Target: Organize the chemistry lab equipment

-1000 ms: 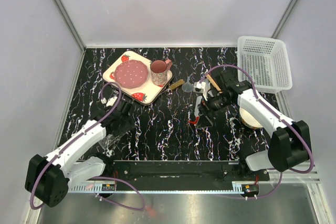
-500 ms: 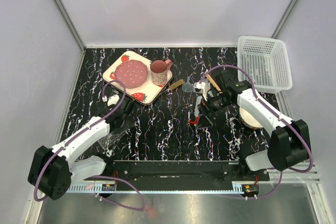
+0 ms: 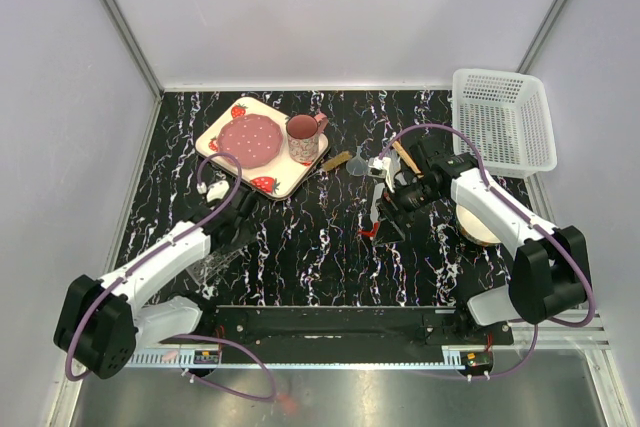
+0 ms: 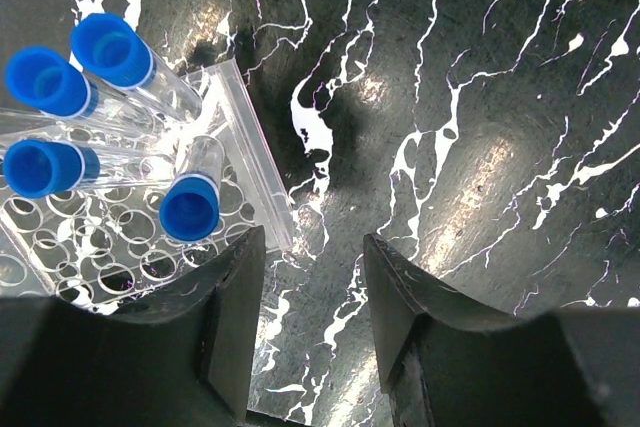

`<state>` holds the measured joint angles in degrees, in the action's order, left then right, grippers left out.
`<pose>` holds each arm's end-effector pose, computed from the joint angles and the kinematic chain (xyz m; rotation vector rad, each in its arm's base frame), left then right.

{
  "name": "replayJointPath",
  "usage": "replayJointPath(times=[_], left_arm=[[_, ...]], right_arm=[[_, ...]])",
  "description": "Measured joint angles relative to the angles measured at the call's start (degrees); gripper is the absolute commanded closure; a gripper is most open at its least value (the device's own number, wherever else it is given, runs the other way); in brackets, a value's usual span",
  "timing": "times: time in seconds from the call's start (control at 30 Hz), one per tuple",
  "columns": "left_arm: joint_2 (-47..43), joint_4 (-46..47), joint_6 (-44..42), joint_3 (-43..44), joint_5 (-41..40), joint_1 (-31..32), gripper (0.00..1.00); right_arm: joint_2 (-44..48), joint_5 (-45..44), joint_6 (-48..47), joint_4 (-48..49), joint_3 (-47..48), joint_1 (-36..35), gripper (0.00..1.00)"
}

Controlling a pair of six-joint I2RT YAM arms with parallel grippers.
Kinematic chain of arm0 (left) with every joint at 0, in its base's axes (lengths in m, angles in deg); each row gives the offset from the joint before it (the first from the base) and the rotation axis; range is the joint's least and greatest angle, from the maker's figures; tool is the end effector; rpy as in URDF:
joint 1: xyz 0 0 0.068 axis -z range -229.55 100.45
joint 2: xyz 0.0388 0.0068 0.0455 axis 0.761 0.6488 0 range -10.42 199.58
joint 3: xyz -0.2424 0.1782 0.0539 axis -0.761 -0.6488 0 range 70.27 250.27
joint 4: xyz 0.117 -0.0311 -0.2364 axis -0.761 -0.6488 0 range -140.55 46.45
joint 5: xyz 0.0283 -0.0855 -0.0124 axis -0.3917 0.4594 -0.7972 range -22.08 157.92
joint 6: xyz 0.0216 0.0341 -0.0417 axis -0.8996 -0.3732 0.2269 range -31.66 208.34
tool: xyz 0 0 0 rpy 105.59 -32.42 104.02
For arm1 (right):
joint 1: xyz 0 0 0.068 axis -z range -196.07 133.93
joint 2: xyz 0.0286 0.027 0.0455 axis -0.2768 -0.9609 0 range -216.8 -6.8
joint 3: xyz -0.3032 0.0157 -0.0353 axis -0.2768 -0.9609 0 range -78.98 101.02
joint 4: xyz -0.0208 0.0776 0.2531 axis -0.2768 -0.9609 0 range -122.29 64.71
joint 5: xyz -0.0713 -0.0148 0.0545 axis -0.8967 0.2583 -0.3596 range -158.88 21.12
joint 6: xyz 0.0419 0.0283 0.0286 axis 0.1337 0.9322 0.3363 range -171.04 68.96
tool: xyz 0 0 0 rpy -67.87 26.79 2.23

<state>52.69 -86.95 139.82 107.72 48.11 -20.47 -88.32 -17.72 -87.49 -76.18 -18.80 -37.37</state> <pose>0.1612 -0.0735 0.2195 -0.5970 2.5760 0.0364 0.2312 0.1247 0.2778 -1.3704 2.0977 1.1342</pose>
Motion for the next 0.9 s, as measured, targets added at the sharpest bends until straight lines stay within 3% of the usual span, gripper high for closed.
replayJointPath(times=[0.9], left_arm=[[3.1, -0.6, 1.5, -0.4, -3.7, 1.2, 0.53]], right_arm=[[0.0, 0.0, -0.6, 0.0, 0.0, 0.0, 0.00]])
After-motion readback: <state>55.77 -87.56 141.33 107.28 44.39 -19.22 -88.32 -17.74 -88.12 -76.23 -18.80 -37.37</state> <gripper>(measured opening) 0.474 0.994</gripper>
